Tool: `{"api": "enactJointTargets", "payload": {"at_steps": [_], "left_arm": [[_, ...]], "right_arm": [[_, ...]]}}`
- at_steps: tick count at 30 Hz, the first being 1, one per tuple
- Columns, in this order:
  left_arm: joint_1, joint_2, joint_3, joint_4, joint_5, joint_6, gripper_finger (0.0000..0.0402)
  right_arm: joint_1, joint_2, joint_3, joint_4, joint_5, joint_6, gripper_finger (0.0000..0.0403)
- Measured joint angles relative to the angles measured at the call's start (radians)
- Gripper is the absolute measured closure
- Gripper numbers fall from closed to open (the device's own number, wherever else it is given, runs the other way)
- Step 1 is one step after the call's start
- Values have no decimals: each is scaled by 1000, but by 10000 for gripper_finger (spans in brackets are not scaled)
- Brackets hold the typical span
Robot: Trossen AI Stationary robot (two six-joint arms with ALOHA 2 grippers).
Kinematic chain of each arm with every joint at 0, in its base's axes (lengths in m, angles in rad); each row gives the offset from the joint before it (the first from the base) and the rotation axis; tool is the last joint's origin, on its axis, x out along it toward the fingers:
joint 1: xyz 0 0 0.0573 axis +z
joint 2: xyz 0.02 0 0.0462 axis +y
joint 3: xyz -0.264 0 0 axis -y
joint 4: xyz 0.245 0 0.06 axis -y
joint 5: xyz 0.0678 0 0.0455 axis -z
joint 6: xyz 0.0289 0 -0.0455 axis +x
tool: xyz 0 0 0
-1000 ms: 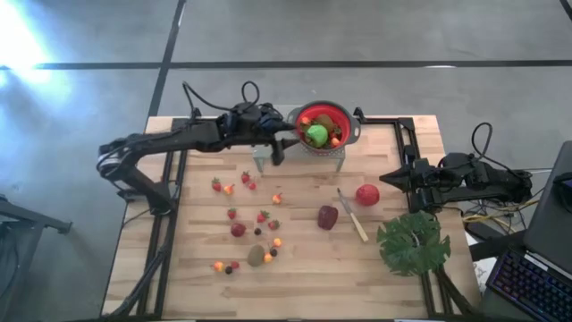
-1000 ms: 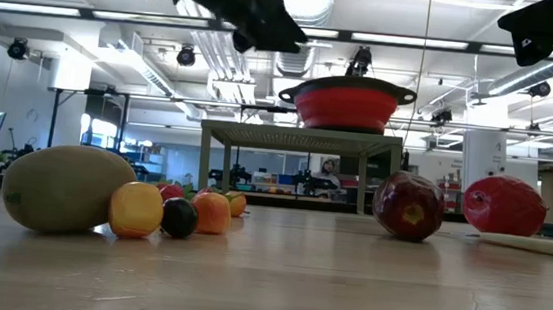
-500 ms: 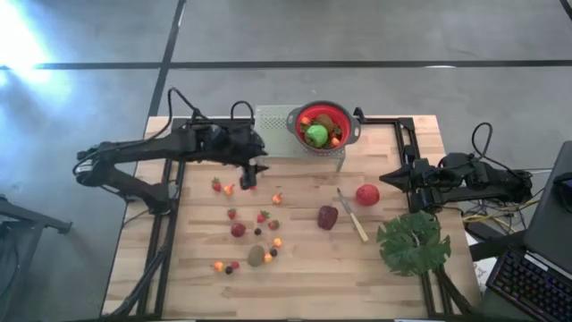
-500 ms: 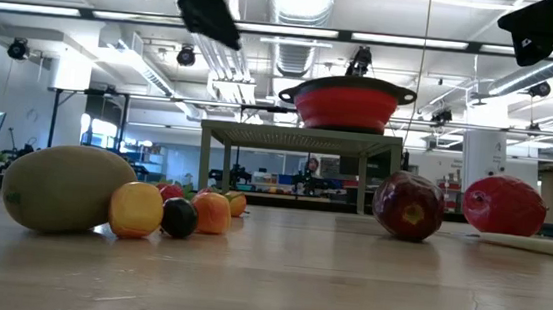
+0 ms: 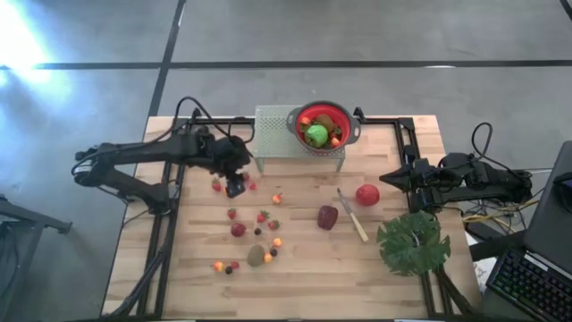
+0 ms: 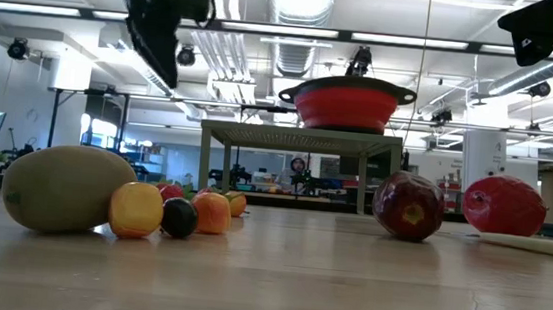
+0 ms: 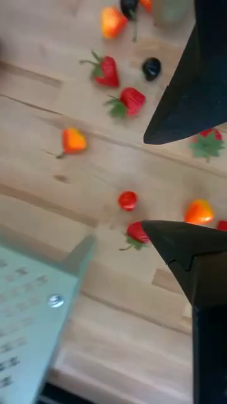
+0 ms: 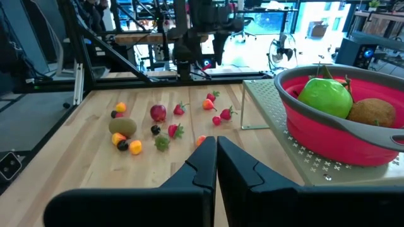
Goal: Pick & Place Fruit
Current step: Put the red strawberry into the black strainer bowl on the shelf
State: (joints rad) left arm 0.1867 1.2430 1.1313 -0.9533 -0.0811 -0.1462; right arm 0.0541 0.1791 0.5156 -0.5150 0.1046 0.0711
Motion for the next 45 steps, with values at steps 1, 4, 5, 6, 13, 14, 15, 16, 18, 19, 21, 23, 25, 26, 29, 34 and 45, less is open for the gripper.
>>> {"api": "enactJointTargets", "payload": {"at_steps": [1, 4, 5, 6, 13, 14, 15, 16, 18, 19, 21, 23, 25, 26, 29, 34, 45], "left_arm": [[0, 0, -9, 1, 0, -1, 188], [0, 0, -36, 0, -1, -1, 188], [0, 0, -43, 1, -7, -1, 188], [0, 0, -51, 1, -13, -1, 188], [1, 0, -89, 11, -78, -4, 188], [1, 0, -94, 10, -78, -6, 188], [1, 0, -99, 12, -78, -7, 188], [1, 0, -105, 15, -78, -9, 188], [1, 0, -113, 15, -78, -10, 188], [1, 0, -117, 17, -78, -10, 188], [1, 0, -121, 18, -78, -11, 188], [1, 0, -122, 21, -78, -11, 188], [1, 0, -122, 39, -78, -12, 188], [1, 0, -122, 48, -78, -13, 188], [1, 0, -122, 85, -78, -13, 188], [1, 2, -122, 128, -78, -9, 188], [1, 17, -123, 87, -78, -107, 188]], "right_arm": [[0, 0, 0, 0, 0, 0, 394], [0, 0, 0, 0, 0, 0, 394], [0, 0, 0, 0, 0, 0, 394], [0, 0, 0, 0, 0, 0, 394], [0, 0, 0, 0, 0, 0, 394], [0, 0, 0, 0, 0, 0, 394], [0, 0, 0, 0, 0, 0, 394], [0, 0, 0, 0, 0, 0, 394], [0, 0, 0, 0, 0, 0, 394], [0, 0, 0, 0, 0, 0, 394], [0, 0, 0, 0, 0, 0, 394], [0, 0, 0, 0, 0, 0, 394], [0, 0, 0, 0, 0, 0, 394], [0, 0, 0, 0, 0, 0, 394], [0, 0, 0, 0, 0, 0, 394], [0, 0, 0, 0, 0, 0, 394], [0, 0, 0, 0, 0, 0, 394]]}}
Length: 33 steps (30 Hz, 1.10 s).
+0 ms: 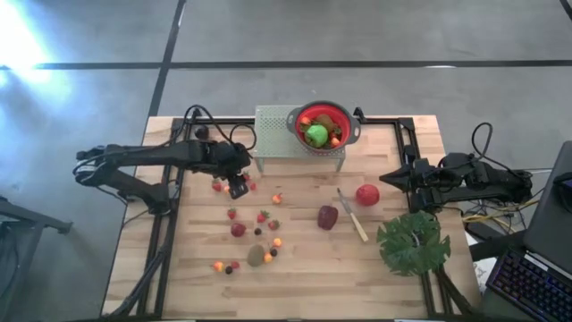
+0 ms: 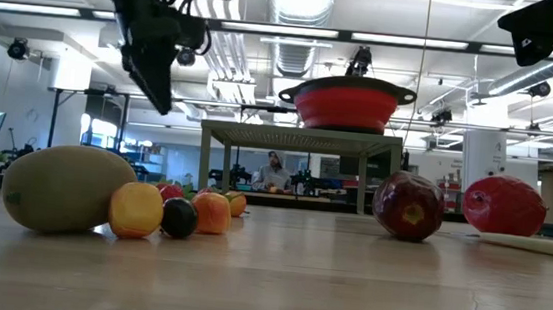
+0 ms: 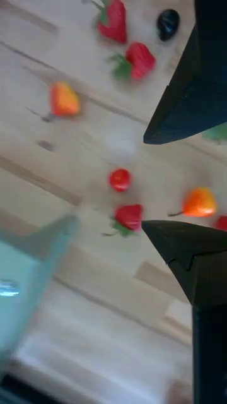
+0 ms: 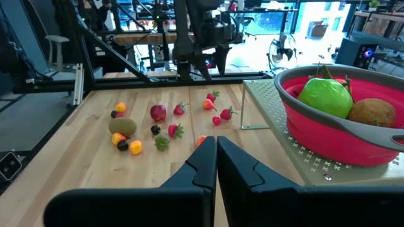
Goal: Pick & Place Fruit
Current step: Put the red strawberry into the black strainer bowl on the shelf
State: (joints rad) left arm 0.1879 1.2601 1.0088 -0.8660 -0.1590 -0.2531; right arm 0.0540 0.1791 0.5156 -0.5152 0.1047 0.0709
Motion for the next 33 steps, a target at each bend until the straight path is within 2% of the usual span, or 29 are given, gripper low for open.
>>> {"api": "enactJointTargets", "payload": {"at_steps": [4, 8, 15, 20, 25, 29, 33], "left_arm": [[0, 25, -2, -55, -6, -6, 188], [10, 57, -2, -41, -58, 22, 188], [50, 159, -2, -24, -59, 44, 188], [84, 221, -2, -18, -59, 153, 188], [136, 240, -2, 44, 8, 232, 188], [173, 240, -2, 94, 114, 253, 188], [180, 240, -4, 98, 124, 248, 188]], "right_arm": [[0, 0, 0, 0, 0, 0, 394], [0, 0, 0, 0, 0, 0, 394], [0, 0, 0, 0, 0, 0, 394], [0, 0, 0, 0, 0, 0, 394], [0, 0, 0, 0, 0, 0, 394], [0, 0, 0, 0, 0, 0, 394], [0, 0, 0, 0, 0, 0, 394]]}}
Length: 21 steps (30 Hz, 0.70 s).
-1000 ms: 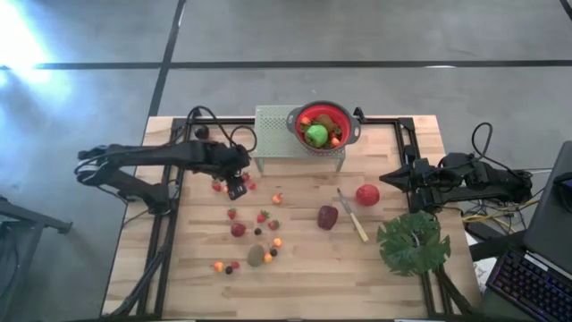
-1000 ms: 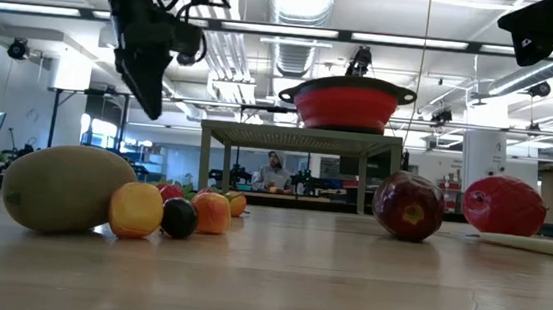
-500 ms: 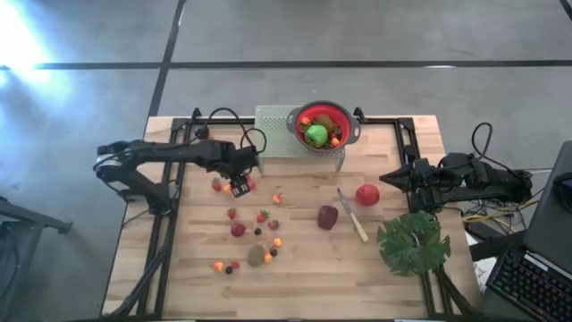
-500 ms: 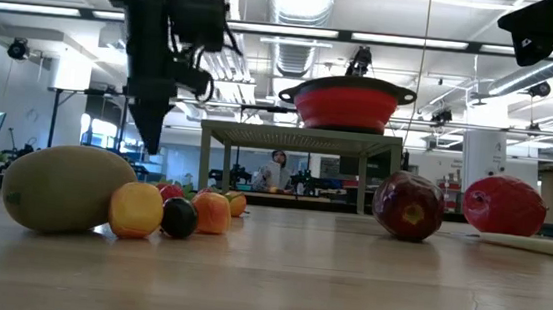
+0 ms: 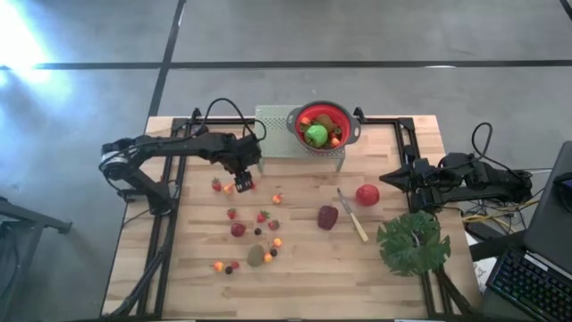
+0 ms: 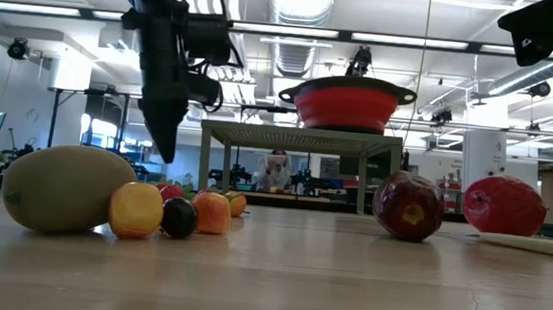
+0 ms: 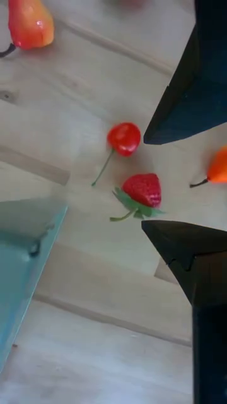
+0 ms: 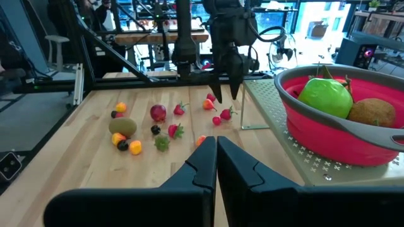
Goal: Pick & Place Fruit
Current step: Put the red strawberry into the black strainer bowl on the shelf
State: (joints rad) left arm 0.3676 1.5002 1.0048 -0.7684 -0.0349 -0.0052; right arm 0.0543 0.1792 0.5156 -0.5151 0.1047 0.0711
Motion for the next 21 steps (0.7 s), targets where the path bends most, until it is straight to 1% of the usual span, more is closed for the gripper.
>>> {"api": "enactJointTargets", "payload": {"at_steps": [4, 15, 17, 21], "left_arm": [[0, 0, -26, 11, 0, -13, 188], [0, -4, -148, 192, 2, -29, 188], [0, -4, -161, 228, 6, -30, 188], [0, -4, -170, 244, 9, -32, 188]], "right_arm": [[0, 0, 0, 0, 0, 0, 394], [0, 0, 0, 0, 0, 0, 394], [0, 0, 0, 0, 0, 0, 394], [0, 0, 0, 0, 0, 0, 394]]}}
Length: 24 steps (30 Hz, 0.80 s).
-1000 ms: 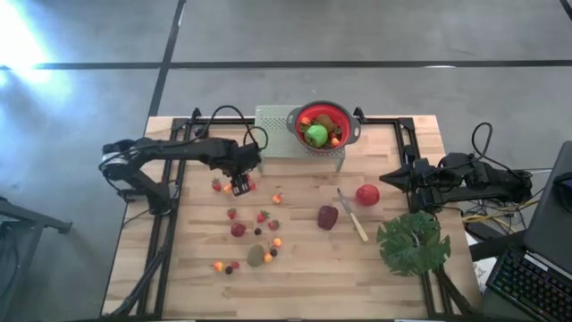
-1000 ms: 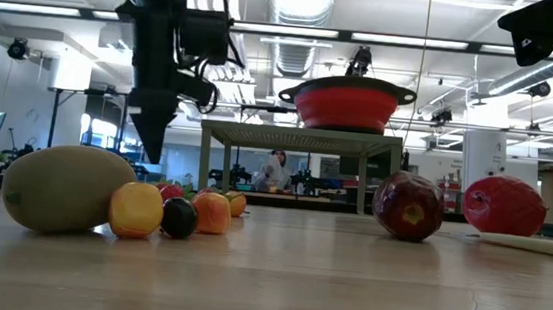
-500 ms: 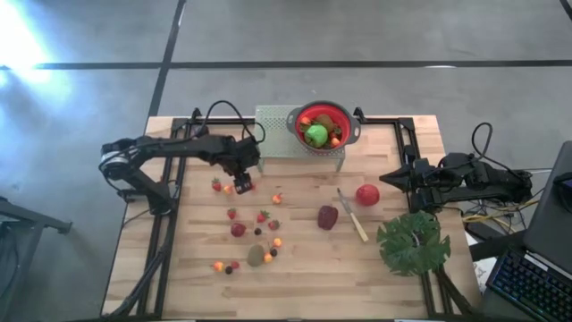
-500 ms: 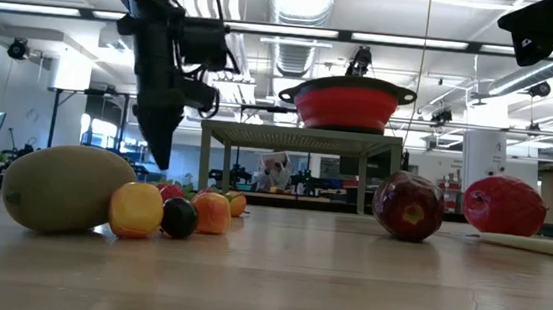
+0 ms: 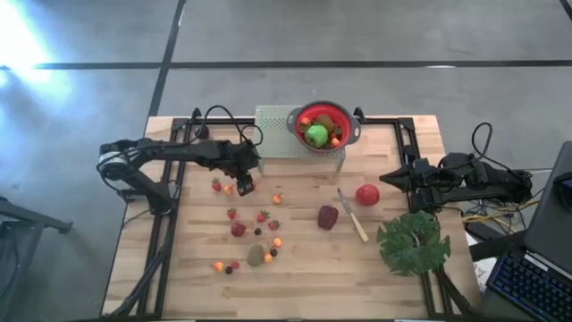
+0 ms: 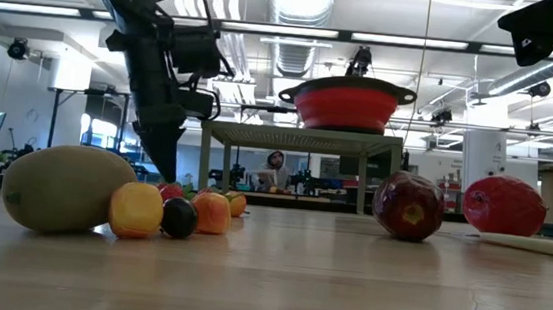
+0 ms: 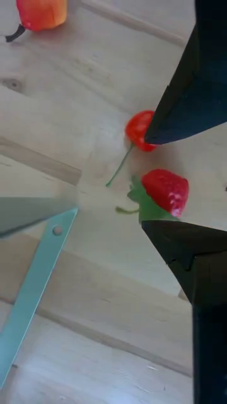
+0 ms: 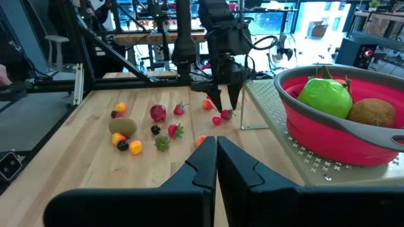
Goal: Pick & Place Fruit
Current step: Put the red strawberry into the black strainer bowl on the shelf
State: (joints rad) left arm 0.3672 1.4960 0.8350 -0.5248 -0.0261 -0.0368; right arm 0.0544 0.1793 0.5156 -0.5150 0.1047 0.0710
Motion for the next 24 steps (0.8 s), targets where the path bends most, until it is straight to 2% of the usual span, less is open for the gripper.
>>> {"api": "enactJointTargets", "payload": {"at_steps": [7, 11, 15, 24], "left_arm": [[0, -6, 12, -18, -2, 38, 188], [0, -28, 46, -99, -3, 54, 188], [0, -46, 62, -131, -28, 29, 188], [0, -46, 16, -110, -94, -37, 188]], "right_arm": [[0, 0, 0, 0, 0, 0, 394], [0, 0, 0, 0, 0, 0, 394], [0, 0, 0, 0, 0, 0, 394], [0, 0, 0, 0, 0, 0, 394]]}}
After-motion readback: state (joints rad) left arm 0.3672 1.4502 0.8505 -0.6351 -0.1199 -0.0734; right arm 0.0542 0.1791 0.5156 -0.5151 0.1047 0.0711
